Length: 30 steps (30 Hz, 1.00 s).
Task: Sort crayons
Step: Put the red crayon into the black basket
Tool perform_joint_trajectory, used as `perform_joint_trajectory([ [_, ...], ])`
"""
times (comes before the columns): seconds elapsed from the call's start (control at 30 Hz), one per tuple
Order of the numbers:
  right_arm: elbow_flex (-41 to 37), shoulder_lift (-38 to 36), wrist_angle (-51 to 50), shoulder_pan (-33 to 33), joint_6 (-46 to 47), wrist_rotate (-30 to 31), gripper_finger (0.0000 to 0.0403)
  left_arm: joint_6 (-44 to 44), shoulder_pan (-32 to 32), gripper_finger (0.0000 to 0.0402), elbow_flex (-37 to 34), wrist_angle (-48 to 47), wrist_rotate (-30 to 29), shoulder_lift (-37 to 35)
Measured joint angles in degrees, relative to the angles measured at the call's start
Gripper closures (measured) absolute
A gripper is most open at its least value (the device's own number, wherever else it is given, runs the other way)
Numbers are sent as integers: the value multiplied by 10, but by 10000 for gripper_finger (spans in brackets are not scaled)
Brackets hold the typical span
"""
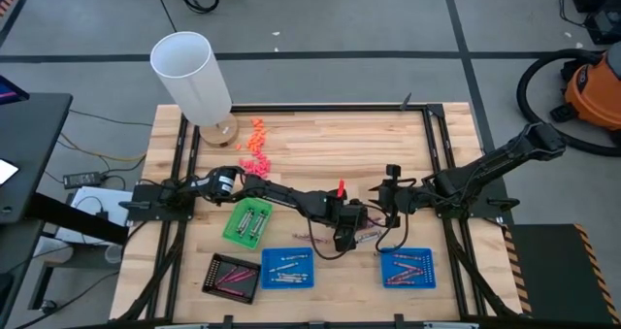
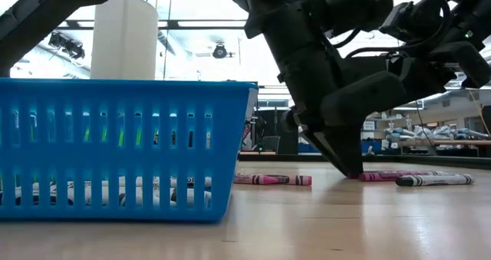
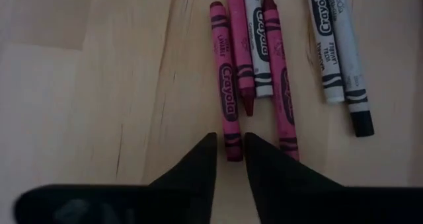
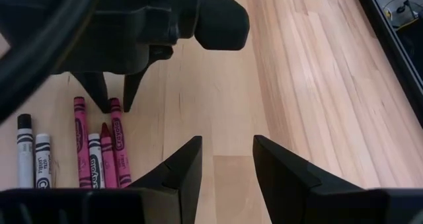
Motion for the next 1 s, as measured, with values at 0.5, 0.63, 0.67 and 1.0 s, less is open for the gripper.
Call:
perform_joint_trajectory([
  [0.5, 0, 0, 1, 0, 3, 0, 258, -20, 7, 391, -4, -69, -35, -18],
  [0.63, 0, 0, 2, 0, 6, 0, 258, -29, 6, 391, -6, -129, -76, -46],
  [0.67, 0, 0, 2, 0, 6, 0, 258, -35, 5, 391, -6, -142, -85, -56],
  [1.0, 0, 0, 15, 0, 19, -1, 258, -102, -56, 391, -3, -255, -149, -110],
])
